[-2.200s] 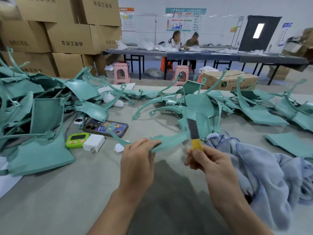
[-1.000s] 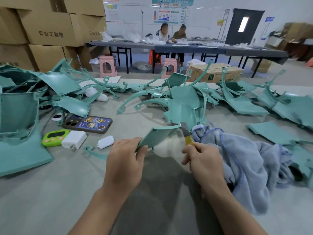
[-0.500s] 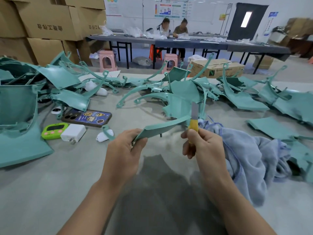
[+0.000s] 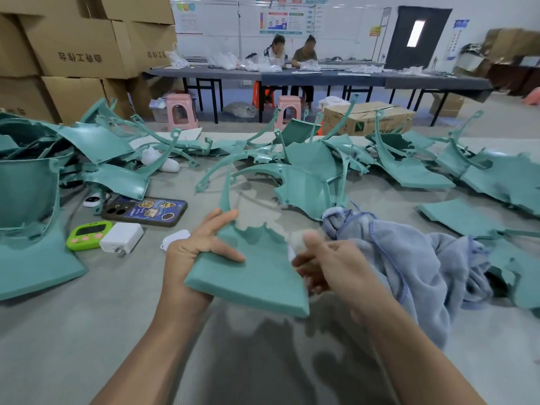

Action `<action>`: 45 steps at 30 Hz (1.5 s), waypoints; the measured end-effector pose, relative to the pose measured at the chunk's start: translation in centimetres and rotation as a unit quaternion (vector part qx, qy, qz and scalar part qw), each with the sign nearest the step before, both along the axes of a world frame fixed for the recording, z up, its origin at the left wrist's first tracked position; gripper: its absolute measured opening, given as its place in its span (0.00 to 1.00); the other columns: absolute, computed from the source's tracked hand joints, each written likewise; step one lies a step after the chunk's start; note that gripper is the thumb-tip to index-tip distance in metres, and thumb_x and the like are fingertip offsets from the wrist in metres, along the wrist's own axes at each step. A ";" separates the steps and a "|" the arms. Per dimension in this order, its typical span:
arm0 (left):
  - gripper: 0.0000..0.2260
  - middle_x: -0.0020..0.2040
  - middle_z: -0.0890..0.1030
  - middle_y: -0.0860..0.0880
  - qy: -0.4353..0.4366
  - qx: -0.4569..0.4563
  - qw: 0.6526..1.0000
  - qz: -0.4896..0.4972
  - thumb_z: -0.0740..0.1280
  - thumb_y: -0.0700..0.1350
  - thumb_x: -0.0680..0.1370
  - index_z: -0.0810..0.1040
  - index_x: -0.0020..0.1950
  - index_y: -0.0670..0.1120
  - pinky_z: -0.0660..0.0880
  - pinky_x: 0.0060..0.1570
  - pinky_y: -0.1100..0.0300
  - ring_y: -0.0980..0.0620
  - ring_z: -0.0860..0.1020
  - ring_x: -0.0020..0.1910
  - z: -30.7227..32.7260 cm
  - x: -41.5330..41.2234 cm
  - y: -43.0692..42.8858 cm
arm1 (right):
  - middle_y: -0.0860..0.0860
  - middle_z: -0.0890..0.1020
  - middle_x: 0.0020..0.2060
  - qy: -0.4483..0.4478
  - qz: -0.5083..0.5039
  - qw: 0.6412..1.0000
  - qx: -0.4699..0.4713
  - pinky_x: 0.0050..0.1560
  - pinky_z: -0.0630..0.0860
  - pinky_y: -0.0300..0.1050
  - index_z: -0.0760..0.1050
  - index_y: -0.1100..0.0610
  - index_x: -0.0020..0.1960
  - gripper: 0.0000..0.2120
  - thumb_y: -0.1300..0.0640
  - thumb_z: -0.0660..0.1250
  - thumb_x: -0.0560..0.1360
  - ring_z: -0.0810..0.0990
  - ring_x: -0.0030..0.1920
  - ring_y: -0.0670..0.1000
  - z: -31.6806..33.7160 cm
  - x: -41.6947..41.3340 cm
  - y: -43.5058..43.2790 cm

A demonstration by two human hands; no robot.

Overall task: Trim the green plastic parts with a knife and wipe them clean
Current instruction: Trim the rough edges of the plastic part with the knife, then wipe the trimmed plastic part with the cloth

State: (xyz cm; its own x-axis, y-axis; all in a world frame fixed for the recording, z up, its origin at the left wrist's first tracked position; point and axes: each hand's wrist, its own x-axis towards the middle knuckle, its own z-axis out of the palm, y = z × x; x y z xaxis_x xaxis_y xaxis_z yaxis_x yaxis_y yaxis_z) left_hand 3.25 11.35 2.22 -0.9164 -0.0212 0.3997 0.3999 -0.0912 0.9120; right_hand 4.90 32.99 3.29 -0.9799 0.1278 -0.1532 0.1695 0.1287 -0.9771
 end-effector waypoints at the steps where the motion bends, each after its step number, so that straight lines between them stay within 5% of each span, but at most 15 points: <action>1: 0.14 0.60 0.84 0.57 -0.031 0.021 0.999 -0.019 0.72 0.26 0.55 0.86 0.31 0.44 0.74 0.60 0.65 0.60 0.73 0.70 0.4 0.3 0.4 | 0.55 0.85 0.33 -0.024 0.052 0.997 -0.046 0.27 0.73 0.39 0.83 0.64 0.43 0.20 0.49 0.67 0.81 0.79 0.27 0.49 0.2 0.3 -0.6; 3: 0.15 0.62 0.83 0.53 -0.118 0.094 0.987 -0.046 0.74 0.30 0.58 0.88 0.42 0.42 0.78 0.58 0.58 0.55 0.78 0.67 0.9 0.7 1.2 | 0.57 0.87 0.41 -0.052 0.104 0.984 -0.137 0.32 0.79 0.40 0.83 0.64 0.47 0.10 0.58 0.69 0.80 0.84 0.34 0.50 0.2 0.8 -1.8; 6: 0.11 0.63 0.83 0.45 -0.243 0.255 0.935 -0.038 0.68 0.44 0.79 0.85 0.60 0.46 0.80 0.54 0.50 0.46 0.82 0.58 1.0 1.0 2.0 | 0.60 0.87 0.48 -0.055 0.056 0.954 -0.289 0.48 0.84 0.47 0.82 0.67 0.54 0.08 0.64 0.67 0.79 0.87 0.43 0.54 -0.1 0.8 -2.6; 9: 0.24 0.62 0.83 0.44 -0.307 0.302 0.893 -0.129 0.53 0.55 0.86 0.86 0.57 0.46 0.78 0.56 0.51 0.47 0.82 0.60 1.3 1.2 1.5 | 0.58 0.88 0.48 -0.028 -0.023 0.959 -0.280 0.53 0.82 0.52 0.81 0.65 0.54 0.07 0.62 0.67 0.80 0.86 0.44 0.53 -0.6 0.2 -2.9; 12: 0.30 0.67 0.80 0.42 -0.335 0.301 0.870 -0.203 0.51 0.62 0.83 0.77 0.70 0.41 0.78 0.60 0.50 0.46 0.78 0.66 1.2 1.8 1.4 | 0.59 0.88 0.44 -0.030 -0.038 0.972 -0.231 0.42 0.84 0.51 0.82 0.63 0.52 0.06 0.61 0.69 0.80 0.87 0.41 0.55 -0.8 0.2 -3.5; 16: 0.20 0.60 0.83 0.40 -0.326 0.250 0.899 -0.151 0.64 0.36 0.73 0.79 0.64 0.39 0.82 0.54 0.47 0.43 0.84 0.56 0.6 1.3 1.5 | 0.49 0.88 0.42 0.036 -0.010 0.996 0.083 0.49 0.83 0.56 0.82 0.56 0.50 0.09 0.52 0.73 0.73 0.87 0.44 0.54 -0.9 0.6 -2.3; 20: 0.15 0.58 0.85 0.43 -0.324 0.252 0.906 -0.106 0.65 0.33 0.71 0.86 0.53 0.43 0.77 0.57 0.47 0.46 0.85 0.54 0.2 1.0 1.1 | 0.43 0.75 0.41 0.216 -0.153 0.858 0.441 0.48 0.67 0.47 0.74 0.43 0.50 0.14 0.39 0.70 0.69 0.73 0.46 0.50 1.2 0.5 2.0; 24: 0.15 0.57 0.86 0.45 -0.321 0.253 0.911 -0.048 0.61 0.33 0.79 0.82 0.58 0.46 0.78 0.55 0.46 0.47 0.86 0.51 0.4 0.3 1.0 | 0.54 0.77 0.62 -0.064 -0.120 0.799 0.586 0.61 0.70 0.53 0.68 0.49 0.67 0.27 0.37 0.65 0.74 0.73 0.64 0.58 2.0 0.1 5.9; 27: 0.14 0.55 0.86 0.44 -0.310 0.275 0.910 -0.020 0.61 0.33 0.79 0.80 0.59 0.44 0.80 0.47 0.51 0.47 0.86 0.48 0.5 0.0 1.1 | 0.52 0.81 0.42 -0.062 -0.108 0.843 0.523 0.44 0.75 0.49 0.75 0.52 0.55 0.09 0.48 0.62 0.80 0.78 0.44 0.57 3.1 0.3 6.3; 30: 0.13 0.53 0.86 0.42 -0.328 0.280 0.902 -0.025 0.62 0.34 0.77 0.82 0.58 0.40 0.82 0.43 0.52 0.45 0.86 0.46 0.4 -0.1 1.1 | 0.47 0.76 0.34 0.199 -0.180 0.853 0.447 0.34 0.66 0.47 0.77 0.51 0.51 0.05 0.54 0.64 0.77 0.71 0.36 0.51 4.8 1.6 3.8; 34: 0.15 0.52 0.84 0.37 -0.337 0.240 0.910 -0.036 0.60 0.38 0.77 0.81 0.60 0.37 0.81 0.45 0.52 0.41 0.83 0.47 0.3 -0.2 1.9 | 0.45 0.79 0.40 0.311 -0.039 0.840 0.443 0.37 0.70 0.47 0.76 0.48 0.52 0.11 0.52 0.66 0.70 0.73 0.39 0.50 4.9 3.3 -4.0; 38: 0.15 0.58 0.83 0.37 -0.286 0.270 0.918 -0.056 0.56 0.40 0.83 0.80 0.61 0.39 0.78 0.55 0.50 0.42 0.83 0.55 0.2 0.1 1.6 | 0.48 0.78 0.61 0.285 0.062 0.874 0.389 0.62 0.74 0.50 0.74 0.48 0.69 0.22 0.57 0.68 0.75 0.75 0.61 0.52 1.1 2.3 -8.6; 40: 0.16 0.53 0.85 0.39 -0.272 0.272 0.920 -0.072 0.55 0.35 0.81 0.83 0.55 0.42 0.81 0.48 0.54 0.45 0.85 0.51 0.1 0.4 1.2 | 0.49 0.73 0.66 0.287 0.066 0.876 0.381 0.67 0.71 0.50 0.71 0.49 0.73 0.25 0.57 0.68 0.77 0.72 0.67 0.53 0.1 1.0 -8.6; 42: 0.21 0.47 0.85 0.40 -0.261 0.243 0.931 -0.076 0.54 0.30 0.78 0.86 0.47 0.43 0.81 0.43 0.55 0.45 0.84 0.44 0.3 0.8 1.3 | 0.51 0.73 0.65 0.307 0.029 0.865 0.395 0.64 0.73 0.52 0.72 0.51 0.71 0.22 0.59 0.67 0.77 0.72 0.66 0.55 -0.1 -0.5 -8.2; 45: 0.21 0.44 0.82 0.37 -0.251 0.203 0.945 -0.047 0.54 0.26 0.73 0.85 0.45 0.40 0.76 0.45 0.49 0.41 0.78 0.43 0.9 1.2 2.0 | 0.52 0.76 0.56 0.299 -0.070 0.853 0.423 0.44 0.72 0.51 0.73 0.53 0.64 0.16 0.58 0.67 0.77 0.75 0.53 0.59 0.7 -2.6 -8.2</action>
